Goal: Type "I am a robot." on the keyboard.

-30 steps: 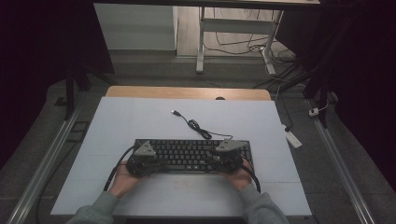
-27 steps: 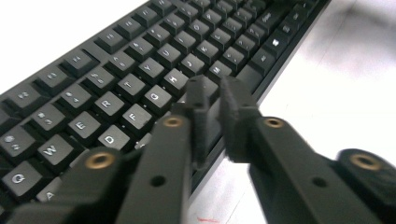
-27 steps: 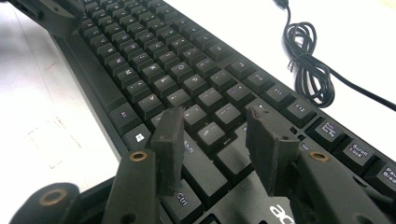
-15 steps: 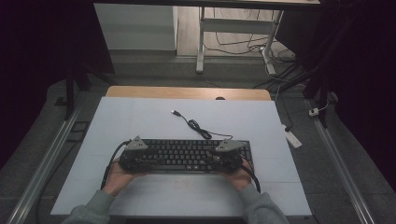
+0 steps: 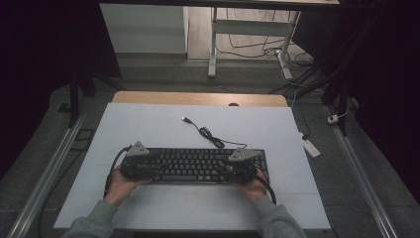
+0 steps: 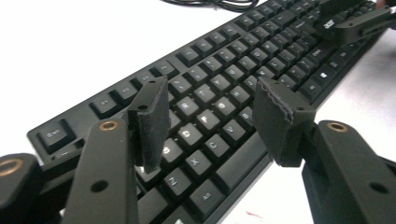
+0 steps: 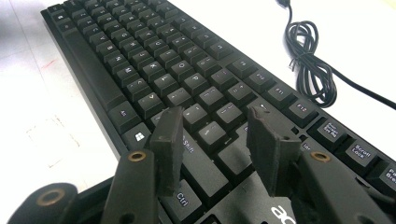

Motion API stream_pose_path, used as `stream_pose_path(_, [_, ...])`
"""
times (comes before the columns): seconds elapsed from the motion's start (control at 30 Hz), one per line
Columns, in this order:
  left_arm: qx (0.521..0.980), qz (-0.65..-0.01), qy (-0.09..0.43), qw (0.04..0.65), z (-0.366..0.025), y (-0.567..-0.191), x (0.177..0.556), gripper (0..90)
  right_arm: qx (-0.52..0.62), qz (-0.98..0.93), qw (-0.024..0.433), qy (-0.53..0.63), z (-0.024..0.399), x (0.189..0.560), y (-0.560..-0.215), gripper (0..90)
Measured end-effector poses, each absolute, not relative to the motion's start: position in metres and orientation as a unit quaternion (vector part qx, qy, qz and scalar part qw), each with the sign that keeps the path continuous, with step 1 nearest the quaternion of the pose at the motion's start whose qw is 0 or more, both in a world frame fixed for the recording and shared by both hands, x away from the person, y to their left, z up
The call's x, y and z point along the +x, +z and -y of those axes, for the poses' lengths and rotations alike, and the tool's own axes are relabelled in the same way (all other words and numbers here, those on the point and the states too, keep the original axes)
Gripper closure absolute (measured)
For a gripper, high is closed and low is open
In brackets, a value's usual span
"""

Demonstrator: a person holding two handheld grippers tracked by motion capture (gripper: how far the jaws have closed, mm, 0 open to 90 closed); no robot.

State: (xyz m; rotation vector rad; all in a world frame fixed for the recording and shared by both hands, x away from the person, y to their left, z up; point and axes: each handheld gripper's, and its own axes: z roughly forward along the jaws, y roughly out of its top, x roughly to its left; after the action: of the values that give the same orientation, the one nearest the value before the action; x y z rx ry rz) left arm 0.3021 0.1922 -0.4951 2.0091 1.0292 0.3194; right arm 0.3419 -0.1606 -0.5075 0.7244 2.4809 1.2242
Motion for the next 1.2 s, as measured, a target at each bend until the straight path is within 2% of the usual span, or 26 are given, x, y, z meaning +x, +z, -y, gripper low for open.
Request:
stream_pose_path(0.23, [0.796,-0.425,0.134,0.41,-0.199,-0.497,0.305,46.9,0.251,-0.859,0.139,0.423,0.16,0.342,-0.508,56.3])
stream_pose_path(0.33, [0.793,-0.432,0.142,0.404,-0.201,-0.498,0.306,50.3,0.251,-0.86,0.14,0.423,0.16,0.342,-0.508,56.3])
stream_pose_path(0.5, [0.792,-0.439,0.148,0.396,-0.204,-0.5,0.307,62.2,0.251,-0.86,0.14,0.421,0.16,0.342,-0.508,56.2])
stream_pose_path(0.77, [0.803,-0.437,0.143,0.38,-0.206,-0.504,0.309,87.7,0.249,-0.862,0.141,0.419,0.159,0.342,-0.509,55.9])
stream_pose_path(1.2, [0.82,-0.438,0.145,0.338,-0.205,-0.516,0.314,88.8,0.249,-0.862,0.142,0.418,0.16,0.342,-0.509,55.7])
